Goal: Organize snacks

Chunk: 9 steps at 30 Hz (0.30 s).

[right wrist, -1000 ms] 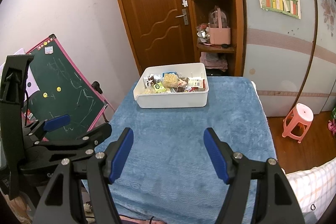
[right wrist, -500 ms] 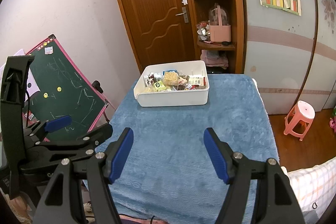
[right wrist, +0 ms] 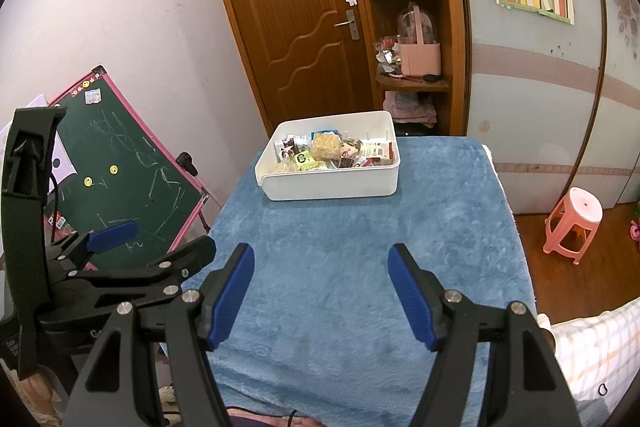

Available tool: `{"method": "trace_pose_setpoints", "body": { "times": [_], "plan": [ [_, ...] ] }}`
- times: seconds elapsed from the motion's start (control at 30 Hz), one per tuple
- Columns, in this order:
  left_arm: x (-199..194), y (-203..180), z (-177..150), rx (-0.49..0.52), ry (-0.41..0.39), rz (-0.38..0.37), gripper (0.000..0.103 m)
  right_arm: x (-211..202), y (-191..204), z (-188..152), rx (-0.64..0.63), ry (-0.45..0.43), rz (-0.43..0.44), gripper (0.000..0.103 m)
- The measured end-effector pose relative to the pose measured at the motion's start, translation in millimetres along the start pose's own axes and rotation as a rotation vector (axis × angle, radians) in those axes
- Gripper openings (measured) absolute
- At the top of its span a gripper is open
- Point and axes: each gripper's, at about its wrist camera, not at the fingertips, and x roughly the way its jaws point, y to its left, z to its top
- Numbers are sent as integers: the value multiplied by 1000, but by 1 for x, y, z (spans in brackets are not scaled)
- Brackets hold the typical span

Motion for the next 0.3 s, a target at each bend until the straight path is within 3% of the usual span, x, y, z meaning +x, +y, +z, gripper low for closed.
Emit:
{"method": "trace_pose_setpoints", "body": {
  "times": [0.3],
  "plan": [
    [3, -1, -4, -1, 9, 0, 102, 1, -2, 1, 8, 6, 3, 70]
  ]
}}
